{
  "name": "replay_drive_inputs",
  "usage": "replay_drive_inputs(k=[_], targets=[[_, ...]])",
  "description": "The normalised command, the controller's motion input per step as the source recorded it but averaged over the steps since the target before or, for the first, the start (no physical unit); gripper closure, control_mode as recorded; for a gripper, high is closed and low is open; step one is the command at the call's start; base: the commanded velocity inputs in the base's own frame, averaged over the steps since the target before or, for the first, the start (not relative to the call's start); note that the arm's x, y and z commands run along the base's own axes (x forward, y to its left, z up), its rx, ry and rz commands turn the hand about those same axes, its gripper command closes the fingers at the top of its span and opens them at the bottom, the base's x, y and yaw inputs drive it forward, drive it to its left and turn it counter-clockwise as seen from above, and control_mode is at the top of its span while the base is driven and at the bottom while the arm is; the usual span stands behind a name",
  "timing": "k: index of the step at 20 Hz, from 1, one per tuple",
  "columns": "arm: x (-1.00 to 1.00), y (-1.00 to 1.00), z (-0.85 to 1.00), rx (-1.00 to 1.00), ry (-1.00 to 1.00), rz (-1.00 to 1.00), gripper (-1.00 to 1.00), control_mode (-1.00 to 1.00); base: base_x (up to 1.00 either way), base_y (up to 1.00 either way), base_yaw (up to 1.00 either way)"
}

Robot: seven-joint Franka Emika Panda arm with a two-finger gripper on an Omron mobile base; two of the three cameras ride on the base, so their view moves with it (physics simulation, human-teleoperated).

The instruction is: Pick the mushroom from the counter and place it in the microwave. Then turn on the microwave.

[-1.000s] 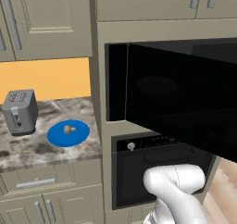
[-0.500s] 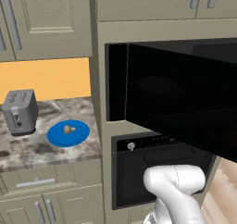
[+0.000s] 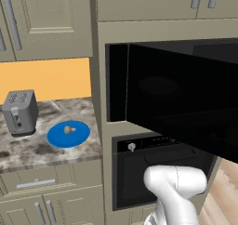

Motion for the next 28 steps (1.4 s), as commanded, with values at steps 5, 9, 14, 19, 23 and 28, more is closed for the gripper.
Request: replay_drive_inputs(k=[5, 9, 14, 19, 23, 28], targets=[[0.34, -0.11, -0.18, 0.12, -0.01, 0.00, -1.00, -1.00, 0.00, 0.00, 0.00], [0.28, -0.14, -0.15, 0.00, -0.05, 0.00, -1.00, -1.00, 0.00, 0.00, 0.00], [0.23, -0.19, -0.14, 0.00, -0.06, 0.00, -1.00, -1.00, 0.00, 0.00, 0.00], [0.17, -0.18, -0.11, -0.04, -0.03, 0.00, -1.00, -1.00, 0.00, 0.00, 0.00], [0.06, -0.05, -0.13, -0.11, 0.00, -0.01, -1.00, -1.00, 0.00, 0.00, 0.00], [0.00, 0.03, -0.09, -0.16, 0.00, -0.06, -1.00, -1.00, 0.00, 0.00, 0.00]])
